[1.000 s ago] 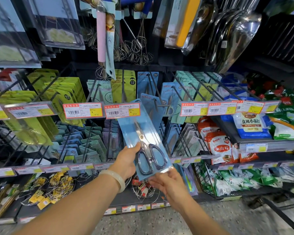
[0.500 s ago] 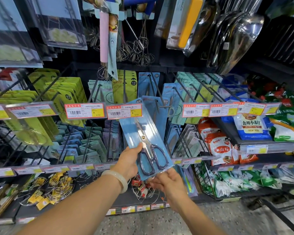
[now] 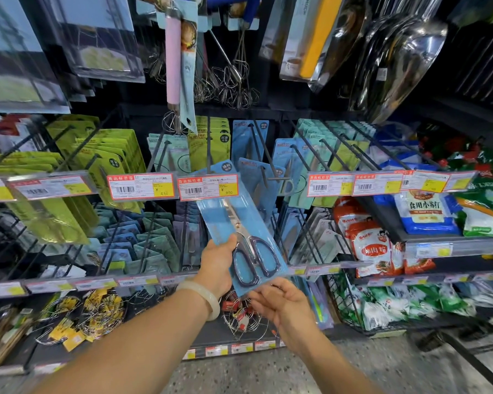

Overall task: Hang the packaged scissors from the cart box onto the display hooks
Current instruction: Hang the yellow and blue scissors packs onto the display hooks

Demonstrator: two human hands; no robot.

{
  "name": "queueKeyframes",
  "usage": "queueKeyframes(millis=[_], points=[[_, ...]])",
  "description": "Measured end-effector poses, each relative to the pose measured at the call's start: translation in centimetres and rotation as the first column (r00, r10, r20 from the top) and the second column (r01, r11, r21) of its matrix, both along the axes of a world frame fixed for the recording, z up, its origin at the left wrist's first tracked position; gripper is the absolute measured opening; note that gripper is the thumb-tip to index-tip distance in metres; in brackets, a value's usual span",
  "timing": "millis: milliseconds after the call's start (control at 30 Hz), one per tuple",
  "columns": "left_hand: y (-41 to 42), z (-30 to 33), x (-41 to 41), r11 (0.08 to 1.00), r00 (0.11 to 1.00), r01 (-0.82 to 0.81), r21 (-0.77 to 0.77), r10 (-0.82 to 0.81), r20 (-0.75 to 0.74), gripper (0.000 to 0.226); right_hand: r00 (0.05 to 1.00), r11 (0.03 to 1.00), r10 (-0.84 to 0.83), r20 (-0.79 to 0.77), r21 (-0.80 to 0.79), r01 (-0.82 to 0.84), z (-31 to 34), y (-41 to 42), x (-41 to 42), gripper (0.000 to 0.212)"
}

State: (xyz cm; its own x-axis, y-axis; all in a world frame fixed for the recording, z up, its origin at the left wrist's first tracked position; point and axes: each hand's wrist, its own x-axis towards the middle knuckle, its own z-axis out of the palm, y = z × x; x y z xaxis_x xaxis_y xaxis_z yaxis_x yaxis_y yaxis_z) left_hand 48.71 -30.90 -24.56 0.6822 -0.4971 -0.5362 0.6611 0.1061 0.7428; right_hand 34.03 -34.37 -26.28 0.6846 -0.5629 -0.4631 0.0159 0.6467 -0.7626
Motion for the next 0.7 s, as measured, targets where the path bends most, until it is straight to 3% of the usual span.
queueKeyframes(millis=[133, 267, 433, 600, 700], points=[[-0.03, -0.23, -0.05, 0.999, 0.999, -0.033, 0.012, 0.033, 0.002, 0.029, 0.999, 1.0, 0.013, 0.035, -0.006, -0.013, 0.15, -0.25, -0.2, 0.017], [-0.21, 0.28, -0.31, 1.0, 1.0, -0.005, -0.012, 0.005, 0.006, 0.012, 0.999, 1.0, -0.001, 0.049, 0.003, 0.001, 0.11, -0.31, -0.3, 0.017], [-0.38, 0.21, -0.36, 0.999, 0.999, 0.033, -0.003, -0.033, 0.013, 0.007, 0.999, 0.999, -0.034, 0.01, -0.004, 0.034, -0.33, -0.33, -0.01, 0.011], [-0.68, -0.07, -0.47, 0.998, 0.998, 0.057, 0.003, -0.056, -0.018, 0.026, 0.997, 0.997, -0.079, -0.002, 0.007, 0.079, -0.62, -0.53, 0.14, 0.004], [-0.84, 0.02, -0.36, 0.999, 0.999, 0.038, 0.007, -0.038, -0.036, 0.026, 0.997, 0.997, -0.072, -0.019, -0.018, 0.071, -0.42, -0.59, 0.17, 0.004]])
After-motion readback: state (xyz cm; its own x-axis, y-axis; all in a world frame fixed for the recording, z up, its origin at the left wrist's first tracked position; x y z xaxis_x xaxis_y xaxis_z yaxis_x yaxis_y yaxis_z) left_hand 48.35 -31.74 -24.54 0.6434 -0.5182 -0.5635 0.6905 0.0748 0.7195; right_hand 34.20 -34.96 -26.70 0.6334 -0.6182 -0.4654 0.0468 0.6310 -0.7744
